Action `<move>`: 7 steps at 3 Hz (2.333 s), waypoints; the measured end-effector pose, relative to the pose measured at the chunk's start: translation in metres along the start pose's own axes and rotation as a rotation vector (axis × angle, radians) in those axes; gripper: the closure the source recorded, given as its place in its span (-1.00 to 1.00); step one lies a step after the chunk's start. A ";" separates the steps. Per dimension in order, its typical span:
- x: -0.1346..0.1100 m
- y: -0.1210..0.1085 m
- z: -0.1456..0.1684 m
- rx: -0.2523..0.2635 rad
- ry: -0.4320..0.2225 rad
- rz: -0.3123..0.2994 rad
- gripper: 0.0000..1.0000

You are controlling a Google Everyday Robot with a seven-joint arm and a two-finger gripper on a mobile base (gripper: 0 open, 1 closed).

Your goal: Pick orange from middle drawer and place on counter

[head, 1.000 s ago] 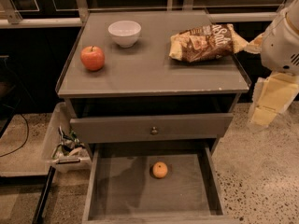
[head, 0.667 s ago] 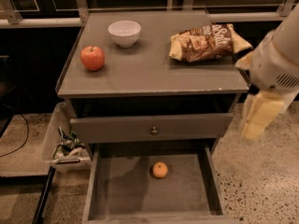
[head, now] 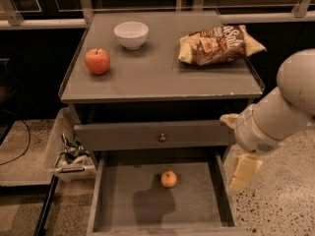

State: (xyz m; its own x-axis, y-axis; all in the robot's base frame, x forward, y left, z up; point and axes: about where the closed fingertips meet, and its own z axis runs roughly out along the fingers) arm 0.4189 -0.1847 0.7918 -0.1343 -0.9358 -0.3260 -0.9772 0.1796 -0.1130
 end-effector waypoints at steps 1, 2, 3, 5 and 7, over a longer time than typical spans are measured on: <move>0.011 0.003 0.055 -0.008 -0.051 -0.030 -1.00; 0.032 0.000 0.094 -0.027 -0.008 -0.017 -1.00; 0.032 -0.001 0.093 -0.024 -0.003 -0.016 -1.00; 0.043 -0.004 0.111 -0.004 -0.007 0.012 -1.00; 0.090 -0.016 0.233 0.066 -0.153 0.090 -1.00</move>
Offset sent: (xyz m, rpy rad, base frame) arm 0.0244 -0.0217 -0.1557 -0.0697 0.0759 -0.0460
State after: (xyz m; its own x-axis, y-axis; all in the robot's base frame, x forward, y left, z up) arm 0.4604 -0.2011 0.5453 -0.1895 -0.8588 -0.4760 -0.9488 0.2850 -0.1363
